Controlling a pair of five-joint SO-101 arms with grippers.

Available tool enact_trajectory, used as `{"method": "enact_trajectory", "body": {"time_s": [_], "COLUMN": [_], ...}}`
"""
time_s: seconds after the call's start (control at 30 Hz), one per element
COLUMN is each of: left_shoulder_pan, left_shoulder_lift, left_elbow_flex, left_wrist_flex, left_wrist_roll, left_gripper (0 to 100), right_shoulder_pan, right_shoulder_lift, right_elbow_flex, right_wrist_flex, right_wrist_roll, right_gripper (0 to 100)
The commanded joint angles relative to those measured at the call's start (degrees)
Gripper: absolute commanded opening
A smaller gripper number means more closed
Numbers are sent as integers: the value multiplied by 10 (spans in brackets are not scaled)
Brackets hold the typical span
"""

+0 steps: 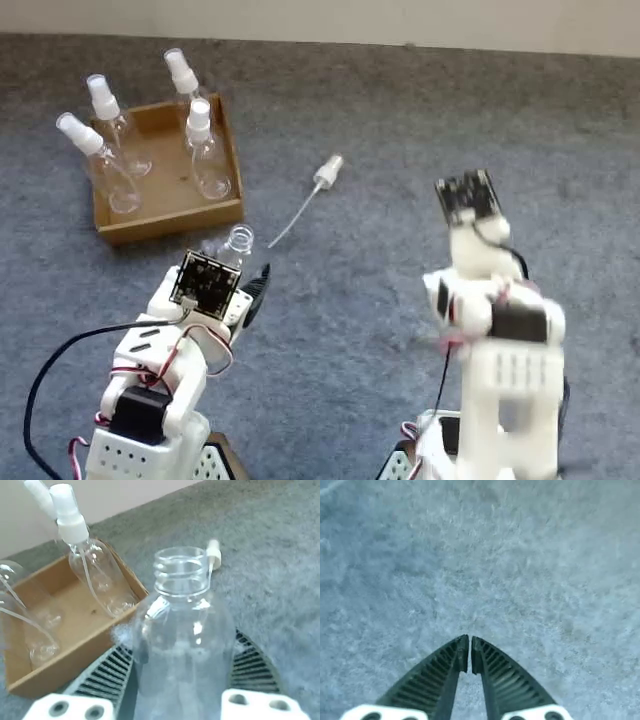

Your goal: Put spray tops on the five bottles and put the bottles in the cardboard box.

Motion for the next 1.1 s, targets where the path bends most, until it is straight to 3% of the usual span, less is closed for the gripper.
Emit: {"method": "enact_trajectory", "body": {"time_s": [0.0,0.2,0.4,0.53,0.77,1.07], "left_shoulder_pan": [-7,-7,-7,-13,-43,-43], "left_shoulder_lift": [-13,-13,-13,-13,-13,-13], "left_elbow_flex": [1,10,9,10,12,50], "left_wrist_flex": [-30,-32,-32,-32,-32,-73], "left_wrist_roll": [5,4,3,3,5,4], "left_gripper": [98,98,98,98,98,98], "right_shoulder_pan": [-22,-84,-116,-153,-179,-196], "right_shoulder_lift": [185,352,504,602,761,945], "right_elbow_flex": [-131,-287,-458,-545,-693,-946], "right_wrist_flex": [7,7,7,7,1,4], "right_wrist_roll": [-91,-249,-334,-350,-507,-521], "right_gripper": [18,33,199,197,199,200]}}
